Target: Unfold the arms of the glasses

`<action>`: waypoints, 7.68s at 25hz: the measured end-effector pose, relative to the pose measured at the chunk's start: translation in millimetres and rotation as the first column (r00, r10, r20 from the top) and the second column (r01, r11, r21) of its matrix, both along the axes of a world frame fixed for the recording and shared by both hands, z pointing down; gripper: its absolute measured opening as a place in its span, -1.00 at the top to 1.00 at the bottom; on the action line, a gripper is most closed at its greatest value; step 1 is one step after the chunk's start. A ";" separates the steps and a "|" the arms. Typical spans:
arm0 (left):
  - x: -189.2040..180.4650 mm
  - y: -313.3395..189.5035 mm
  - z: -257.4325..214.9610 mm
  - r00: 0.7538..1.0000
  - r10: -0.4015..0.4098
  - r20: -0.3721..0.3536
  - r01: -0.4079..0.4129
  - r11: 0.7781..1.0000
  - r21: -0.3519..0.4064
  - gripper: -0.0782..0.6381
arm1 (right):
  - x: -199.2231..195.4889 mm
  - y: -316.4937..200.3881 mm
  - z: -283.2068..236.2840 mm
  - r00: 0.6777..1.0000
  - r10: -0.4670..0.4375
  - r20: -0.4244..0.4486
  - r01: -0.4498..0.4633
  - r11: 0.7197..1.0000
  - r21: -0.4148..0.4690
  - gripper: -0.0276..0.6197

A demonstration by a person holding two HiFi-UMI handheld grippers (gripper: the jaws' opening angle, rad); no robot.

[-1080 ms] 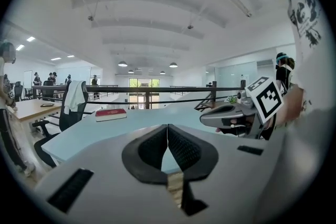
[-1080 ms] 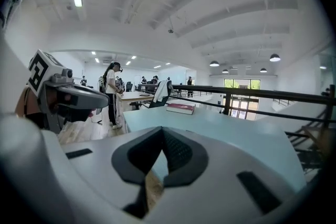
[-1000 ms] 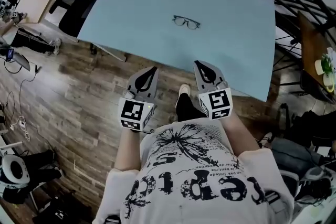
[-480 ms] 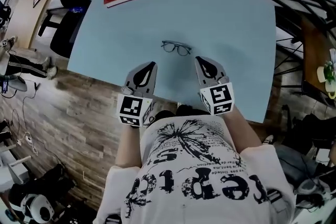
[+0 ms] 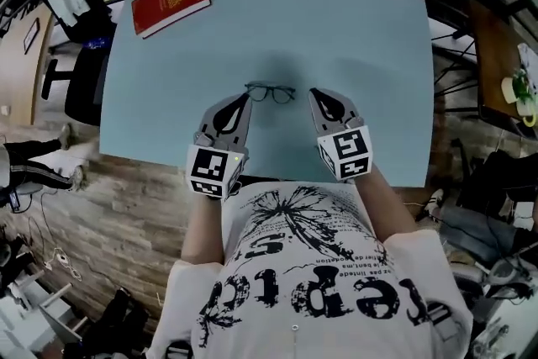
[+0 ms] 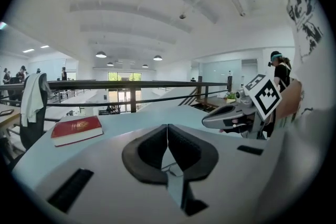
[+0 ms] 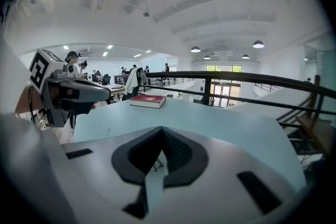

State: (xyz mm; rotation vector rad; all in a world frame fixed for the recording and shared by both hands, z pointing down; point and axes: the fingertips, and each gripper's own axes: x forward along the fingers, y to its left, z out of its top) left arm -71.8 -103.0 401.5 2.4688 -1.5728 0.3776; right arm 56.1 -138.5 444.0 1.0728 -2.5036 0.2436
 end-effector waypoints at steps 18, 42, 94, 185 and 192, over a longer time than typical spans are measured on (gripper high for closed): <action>-24.5 -55.6 48.0 0.967 0.254 -0.006 -0.254 0.966 -0.049 0.73 | -28.7 -22.7 115.1 0.844 -0.310 -0.437 0.161 0.925 -0.345 0.87; -6.4 -52.2 134.3 0.855 0.488 0.177 -0.411 0.845 -0.342 0.72 | -43.1 -24.1 167.7 0.453 -0.685 -0.571 0.483 0.727 -0.488 0.80; 25.0 -46.1 155.1 0.477 0.810 0.341 -0.704 0.585 -0.403 0.71 | -19.4 -3.0 167.9 0.454 -0.652 -0.608 0.393 0.759 -0.520 0.81; -30.6 -35.5 143.2 0.779 0.555 0.291 -0.478 0.826 -0.298 0.44 | -41.2 -9.7 84.8 0.807 -0.291 -0.514 0.237 0.957 -0.169 0.52; -46.0 -26.6 103.4 0.912 0.349 0.215 -0.315 0.932 -0.177 0.45 | -9.3 -0.6 64.2 0.882 -0.044 -0.470 0.013 0.997 -0.070 0.69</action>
